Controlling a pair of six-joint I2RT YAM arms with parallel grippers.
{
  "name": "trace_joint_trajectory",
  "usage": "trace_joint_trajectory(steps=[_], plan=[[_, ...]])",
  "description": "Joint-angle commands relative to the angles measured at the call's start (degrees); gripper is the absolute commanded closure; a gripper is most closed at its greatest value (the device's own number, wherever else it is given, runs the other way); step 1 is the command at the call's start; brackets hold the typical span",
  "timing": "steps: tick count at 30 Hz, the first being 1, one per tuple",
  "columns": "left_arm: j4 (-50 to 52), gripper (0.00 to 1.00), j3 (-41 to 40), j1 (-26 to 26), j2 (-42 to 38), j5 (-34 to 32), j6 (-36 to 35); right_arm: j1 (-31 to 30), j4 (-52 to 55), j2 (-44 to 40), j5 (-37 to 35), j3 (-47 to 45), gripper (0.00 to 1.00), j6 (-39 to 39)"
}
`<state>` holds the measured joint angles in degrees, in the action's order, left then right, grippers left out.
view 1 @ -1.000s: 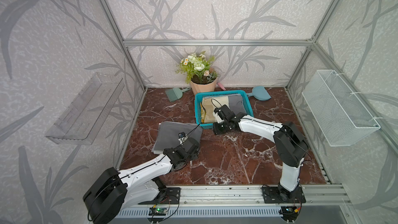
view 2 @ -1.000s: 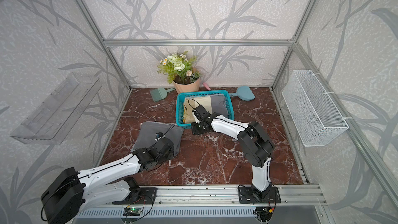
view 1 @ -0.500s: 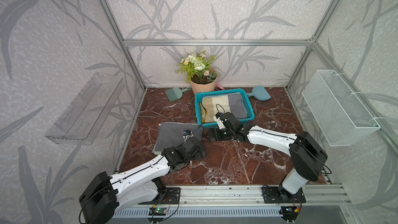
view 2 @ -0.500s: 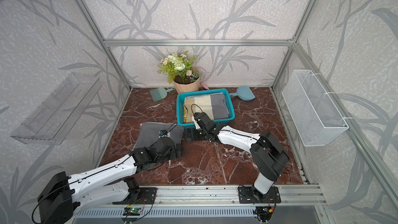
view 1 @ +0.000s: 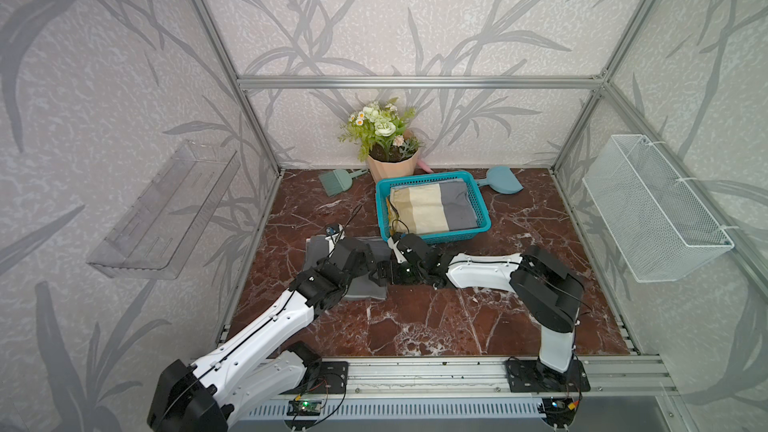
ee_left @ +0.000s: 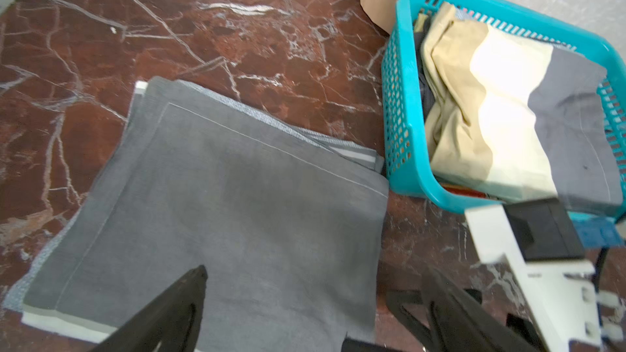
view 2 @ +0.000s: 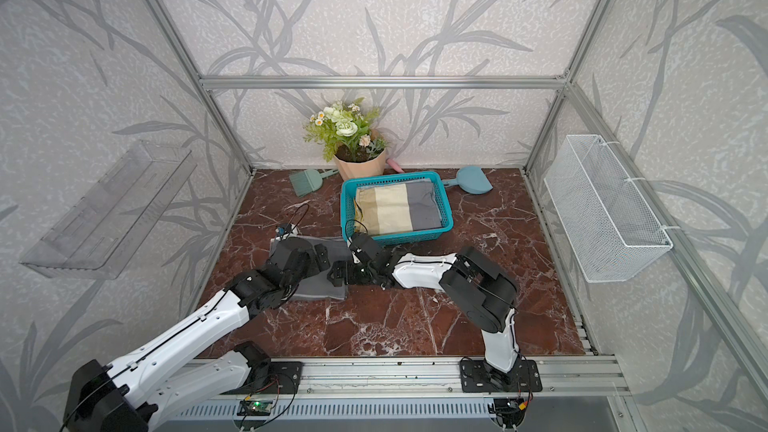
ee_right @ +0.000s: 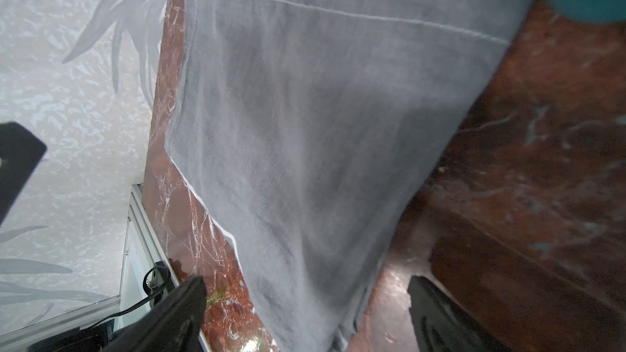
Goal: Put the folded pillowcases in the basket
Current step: Adjust the basket at the center of the board.
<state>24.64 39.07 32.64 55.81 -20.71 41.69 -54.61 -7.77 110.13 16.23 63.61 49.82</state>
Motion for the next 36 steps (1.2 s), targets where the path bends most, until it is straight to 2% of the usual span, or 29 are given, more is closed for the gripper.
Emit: trace_joint_trajectory(steps=[1,8,10,11,12,14,19,25,36], plan=[[-1.6,0.0,1.2,-1.9,0.2,0.2,-4.1,-1.0,2.9,2.5,-0.2,1.5,0.07,1.9],[-3.3,0.0,1.7,-4.1,3.0,1.2,-5.5,-2.0,8.9,3.1,-1.9,2.5,0.28,3.9],[-3.6,0.0,1.6,-4.6,3.1,1.4,-5.8,-2.0,9.3,2.6,-1.9,1.2,0.37,4.8],[-3.8,0.0,1.7,-4.9,3.0,1.4,-6.0,-2.1,9.0,2.3,-1.6,0.5,0.5,5.2],[-3.9,0.0,1.7,-5.2,3.2,1.5,-6.2,-2.2,8.5,2.0,-1.2,-0.4,0.68,5.7],[-4.1,0.0,1.9,-5.7,3.3,1.7,-6.5,-2.3,7.7,1.3,-0.7,-1.9,0.99,6.8],[-4.5,0.0,2.4,-7.0,3.6,2.1,-7.5,-2.3,6.0,-3.9,-0.9,-7.2,1.0,8.5],[-5.5,0.0,2.6,-7.5,4.9,3.3,-8.0,0.2,9.7,-15.4,-1.8,-14.7,1.0,8.6],[-7.5,0.0,1.0,-7.8,7.0,7.1,-7.6,14.3,21.9,-41.2,-6.4,-31.3,1.0,7.7]])
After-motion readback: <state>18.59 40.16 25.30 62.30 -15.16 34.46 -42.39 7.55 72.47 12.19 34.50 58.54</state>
